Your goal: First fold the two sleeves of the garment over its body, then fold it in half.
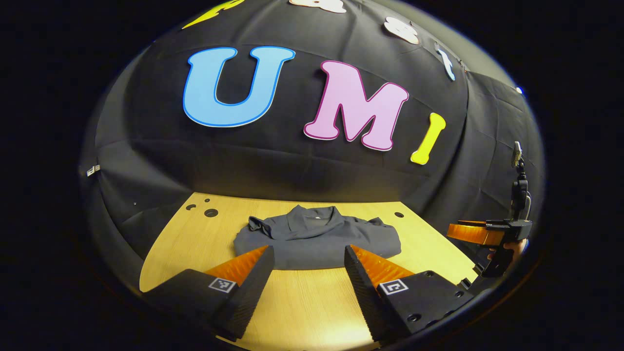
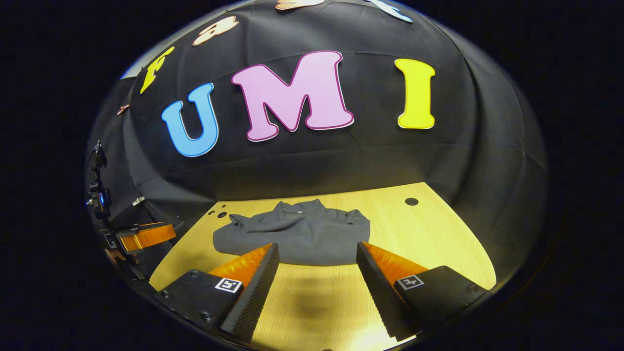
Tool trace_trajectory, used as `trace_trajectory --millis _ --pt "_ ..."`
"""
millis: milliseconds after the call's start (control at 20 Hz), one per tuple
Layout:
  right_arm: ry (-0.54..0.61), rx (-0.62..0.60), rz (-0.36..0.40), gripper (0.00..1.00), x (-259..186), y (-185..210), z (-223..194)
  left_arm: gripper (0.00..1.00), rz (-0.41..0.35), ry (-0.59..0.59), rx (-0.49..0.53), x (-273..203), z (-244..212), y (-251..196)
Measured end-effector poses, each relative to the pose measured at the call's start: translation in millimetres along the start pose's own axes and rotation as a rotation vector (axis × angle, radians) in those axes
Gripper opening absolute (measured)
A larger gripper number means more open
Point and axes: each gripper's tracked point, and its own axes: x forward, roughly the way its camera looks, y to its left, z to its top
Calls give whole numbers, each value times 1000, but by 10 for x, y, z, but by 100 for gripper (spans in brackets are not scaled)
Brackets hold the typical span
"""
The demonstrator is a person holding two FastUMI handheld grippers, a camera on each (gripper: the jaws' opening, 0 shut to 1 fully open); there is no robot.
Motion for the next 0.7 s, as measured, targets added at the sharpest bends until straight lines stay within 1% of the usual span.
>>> trace_trajectory --millis 150,200,250,600,700 --pt "7 2 -1 99 -15 -7 -24 91 9 2 0 -9 -3 6" --pt "9 2 1 99 -13 -16 -30 84 13 4 0 -13 -12 13" --pt "8 6 2 98 -19 -22 -18 91 15 4 0 -15 -8 12" --pt "23 18 -2 96 -1 -54 -49 92 12 9 5 30 -11 -12" --pt "38 21 1 93 -12 -42 -84 92 10 12 5 30 -20 -18"
